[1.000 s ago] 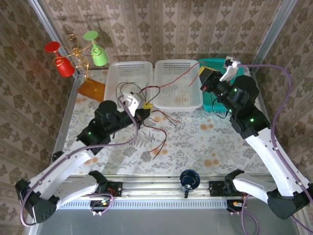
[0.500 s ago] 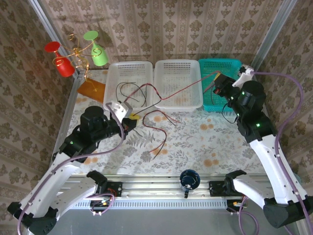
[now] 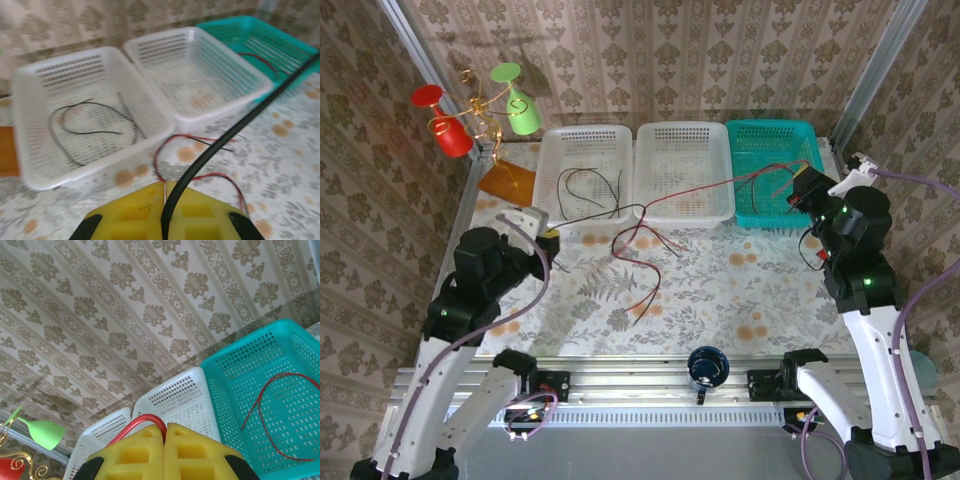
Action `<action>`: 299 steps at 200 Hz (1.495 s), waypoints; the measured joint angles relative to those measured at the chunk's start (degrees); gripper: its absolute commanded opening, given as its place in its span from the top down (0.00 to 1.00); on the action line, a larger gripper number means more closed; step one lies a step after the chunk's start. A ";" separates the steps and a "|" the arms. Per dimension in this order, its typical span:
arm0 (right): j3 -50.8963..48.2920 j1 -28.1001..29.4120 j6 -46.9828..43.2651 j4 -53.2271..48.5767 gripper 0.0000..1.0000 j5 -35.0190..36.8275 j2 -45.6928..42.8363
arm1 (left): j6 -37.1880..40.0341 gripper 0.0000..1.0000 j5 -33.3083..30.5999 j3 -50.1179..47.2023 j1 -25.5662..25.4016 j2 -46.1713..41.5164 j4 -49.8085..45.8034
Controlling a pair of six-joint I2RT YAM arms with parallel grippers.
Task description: Untangle the cables
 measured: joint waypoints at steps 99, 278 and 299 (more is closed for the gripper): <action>0.00 -4.61 -1.95 -1.33 1.00 3.28 -3.13 | -9.46 1.00 -30.14 -4.57 3.04 -11.13 0.57; 28.46 -5.55 -6.80 2.69 1.00 -5.35 18.56 | -13.38 1.00 -21.31 -3.19 3.34 -6.56 1.92; 33.29 -5.55 -4.68 4.13 1.00 -8.13 23.82 | -13.90 1.00 -20.72 -3.52 3.34 -6.56 1.90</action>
